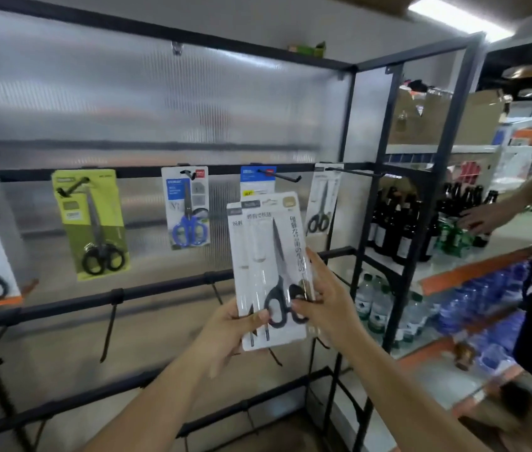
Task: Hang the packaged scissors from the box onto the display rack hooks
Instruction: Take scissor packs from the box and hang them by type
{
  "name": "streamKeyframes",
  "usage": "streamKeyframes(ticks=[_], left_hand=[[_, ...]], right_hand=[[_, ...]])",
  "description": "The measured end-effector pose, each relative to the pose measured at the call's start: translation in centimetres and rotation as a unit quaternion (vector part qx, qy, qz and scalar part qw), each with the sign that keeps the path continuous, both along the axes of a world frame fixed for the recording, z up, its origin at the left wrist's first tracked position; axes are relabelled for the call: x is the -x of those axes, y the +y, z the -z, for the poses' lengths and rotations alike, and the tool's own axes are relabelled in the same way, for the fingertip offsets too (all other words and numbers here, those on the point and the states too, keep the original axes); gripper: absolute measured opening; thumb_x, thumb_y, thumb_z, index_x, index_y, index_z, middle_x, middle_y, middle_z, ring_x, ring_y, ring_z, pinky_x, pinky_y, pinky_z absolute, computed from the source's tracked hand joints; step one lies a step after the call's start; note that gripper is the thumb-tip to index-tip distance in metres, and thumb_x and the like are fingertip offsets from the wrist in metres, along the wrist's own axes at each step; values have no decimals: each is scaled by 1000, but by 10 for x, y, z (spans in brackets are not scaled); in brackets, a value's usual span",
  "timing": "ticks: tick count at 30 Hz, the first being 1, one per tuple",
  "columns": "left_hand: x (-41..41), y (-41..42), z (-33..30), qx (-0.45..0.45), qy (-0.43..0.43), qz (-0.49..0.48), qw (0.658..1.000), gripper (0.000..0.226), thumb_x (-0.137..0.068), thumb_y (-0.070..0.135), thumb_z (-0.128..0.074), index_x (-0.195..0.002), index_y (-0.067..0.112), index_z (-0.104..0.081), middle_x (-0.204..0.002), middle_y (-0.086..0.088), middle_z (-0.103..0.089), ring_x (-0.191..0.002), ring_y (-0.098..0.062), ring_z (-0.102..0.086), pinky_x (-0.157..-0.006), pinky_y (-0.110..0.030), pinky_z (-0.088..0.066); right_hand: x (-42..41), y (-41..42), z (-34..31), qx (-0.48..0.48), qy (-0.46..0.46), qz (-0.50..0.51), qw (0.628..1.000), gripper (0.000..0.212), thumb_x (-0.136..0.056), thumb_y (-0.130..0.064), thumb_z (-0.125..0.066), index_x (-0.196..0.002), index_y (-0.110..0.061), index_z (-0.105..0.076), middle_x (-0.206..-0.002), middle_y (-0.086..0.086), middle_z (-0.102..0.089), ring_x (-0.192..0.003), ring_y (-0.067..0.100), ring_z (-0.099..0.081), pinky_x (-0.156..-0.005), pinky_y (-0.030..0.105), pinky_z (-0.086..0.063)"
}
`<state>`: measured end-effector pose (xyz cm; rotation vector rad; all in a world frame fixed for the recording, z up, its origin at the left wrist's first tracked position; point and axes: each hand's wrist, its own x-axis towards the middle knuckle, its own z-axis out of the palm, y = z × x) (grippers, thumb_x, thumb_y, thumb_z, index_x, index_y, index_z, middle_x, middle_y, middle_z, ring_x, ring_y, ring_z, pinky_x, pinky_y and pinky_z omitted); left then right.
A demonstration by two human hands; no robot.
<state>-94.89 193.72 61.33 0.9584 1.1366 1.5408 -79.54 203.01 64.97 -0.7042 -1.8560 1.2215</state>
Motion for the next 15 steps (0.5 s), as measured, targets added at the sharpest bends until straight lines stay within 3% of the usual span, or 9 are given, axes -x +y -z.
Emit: streamKeyframes(ticks=[3, 5, 7, 10, 15], left_hand=[[-10, 22, -2, 0, 3, 0, 1000, 41, -71, 15, -70, -111, 16, -66, -106, -9, -72, -95, -26, -69, -71, -40, -58], [-14, 38, -6, -4, 10, -21, 1000, 43, -73, 11, -68, -115, 10, -63, -108, -11, -71, -98, -30, -67, -83, -46, -56], [-20, 54, -9, -5, 24, -43, 999, 40, -77, 6, -65, -117, 6, -61, -108, -13, -70, -99, -31, -66, -86, -43, -54], [-31, 78, -15, -7, 44, -60, 997, 33, -83, 0, -62, -115, 7, -63, -109, -12, -70, -100, -29, -66, -85, -38, -55], [-52, 109, -19, -24, 57, -60, 996, 33, -81, 3, -63, -113, 10, -65, -106, -9, -72, -94, -22, -68, -74, -29, -55]], right_hand=[[-28, 33, -3, 14, 40, 16, 999, 89, -75, 17, -63, -139, -37, -33, -125, 11, -54, -100, 22, -62, -69, 20, -55], [-49, 59, -10, 7, 50, 44, 998, 87, -76, 16, -62, -140, -36, -35, -117, 10, -57, -87, 10, -66, -63, 16, -52], [-71, 88, -21, 3, 68, 66, 995, 84, -77, 19, -59, -141, -31, -37, -97, 5, -60, -65, -1, -62, -57, 12, -49], [-99, 134, -38, -9, 77, 94, 993, 83, -78, 20, -56, -143, -27, -35, -80, 10, -52, -57, 7, -53, -51, 13, -45], [-122, 190, -56, -9, 70, 74, 995, 82, -78, 21, -56, -144, -22, -34, -105, -5, -68, -76, 3, -65, -58, 15, -51]])
